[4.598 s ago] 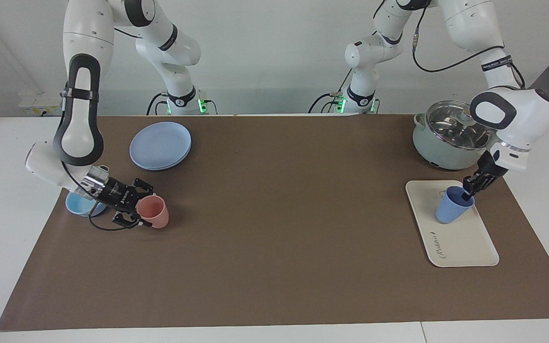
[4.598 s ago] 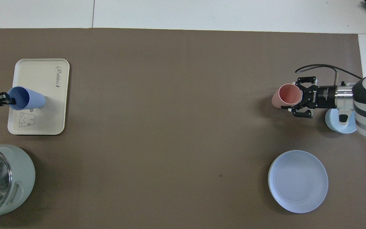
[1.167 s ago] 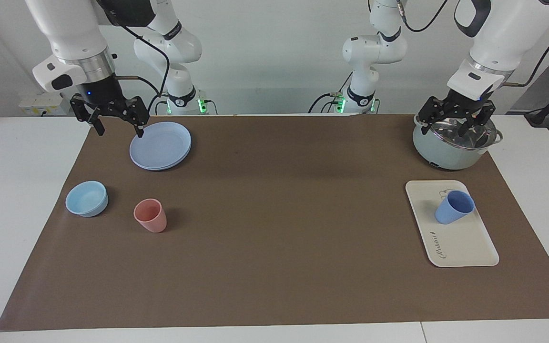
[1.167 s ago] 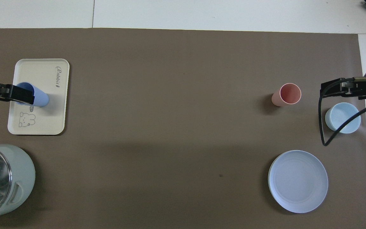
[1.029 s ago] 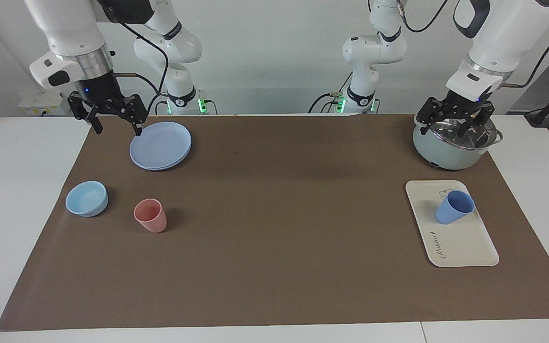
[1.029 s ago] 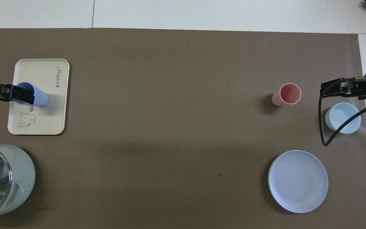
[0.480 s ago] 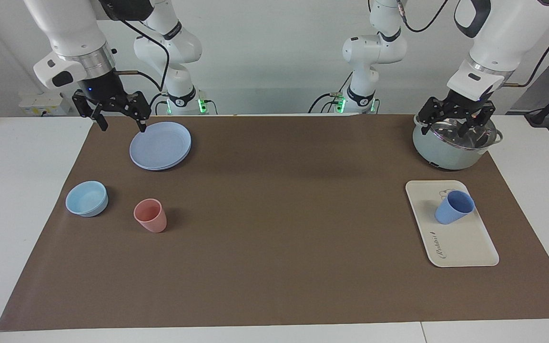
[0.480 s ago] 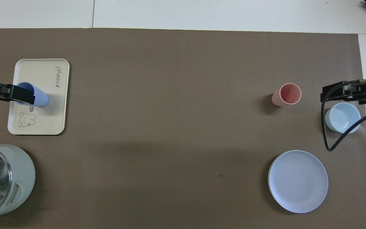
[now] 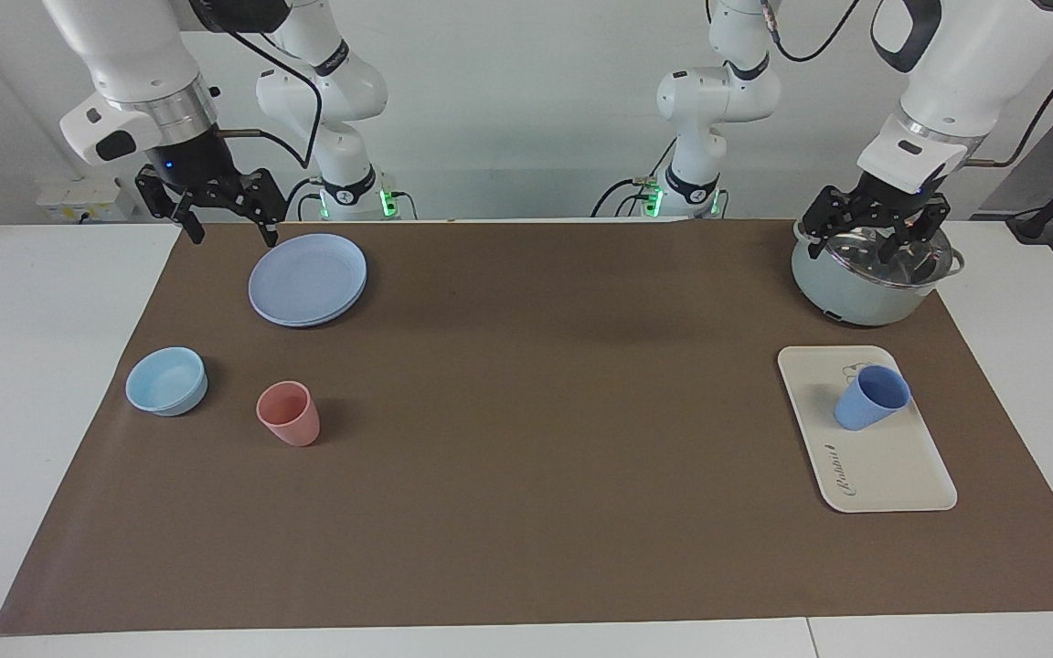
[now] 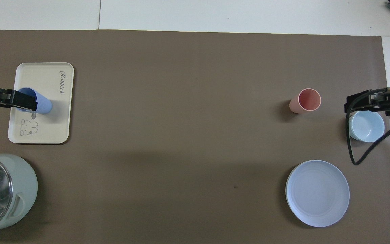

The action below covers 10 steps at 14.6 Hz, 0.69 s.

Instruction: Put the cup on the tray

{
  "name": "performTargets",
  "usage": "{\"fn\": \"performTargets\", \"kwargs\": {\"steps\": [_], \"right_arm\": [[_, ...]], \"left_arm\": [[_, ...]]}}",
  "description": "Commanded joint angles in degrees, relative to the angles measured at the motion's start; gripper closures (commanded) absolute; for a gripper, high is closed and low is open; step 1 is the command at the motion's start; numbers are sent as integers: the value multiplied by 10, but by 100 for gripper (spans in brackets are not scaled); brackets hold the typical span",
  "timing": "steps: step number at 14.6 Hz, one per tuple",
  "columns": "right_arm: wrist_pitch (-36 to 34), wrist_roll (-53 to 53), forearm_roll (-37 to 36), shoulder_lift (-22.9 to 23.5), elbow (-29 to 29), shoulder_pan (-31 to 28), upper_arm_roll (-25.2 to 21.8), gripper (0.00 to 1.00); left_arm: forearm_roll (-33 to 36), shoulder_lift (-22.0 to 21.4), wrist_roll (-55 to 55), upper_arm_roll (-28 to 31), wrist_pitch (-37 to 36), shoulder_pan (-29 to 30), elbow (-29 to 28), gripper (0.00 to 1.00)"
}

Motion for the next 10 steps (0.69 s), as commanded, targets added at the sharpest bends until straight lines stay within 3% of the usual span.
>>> {"fn": "performTargets", "kwargs": {"steps": [1,10], "right_arm": [[-10,-11,12,1,1,9,-9,1],[-13,-10,12,-3,-8,8,-9,1]], "left_arm": [[6,-7,1,-3,5,2,-3,0],[6,-7,7,-3,5,-1,-3,0]]}}
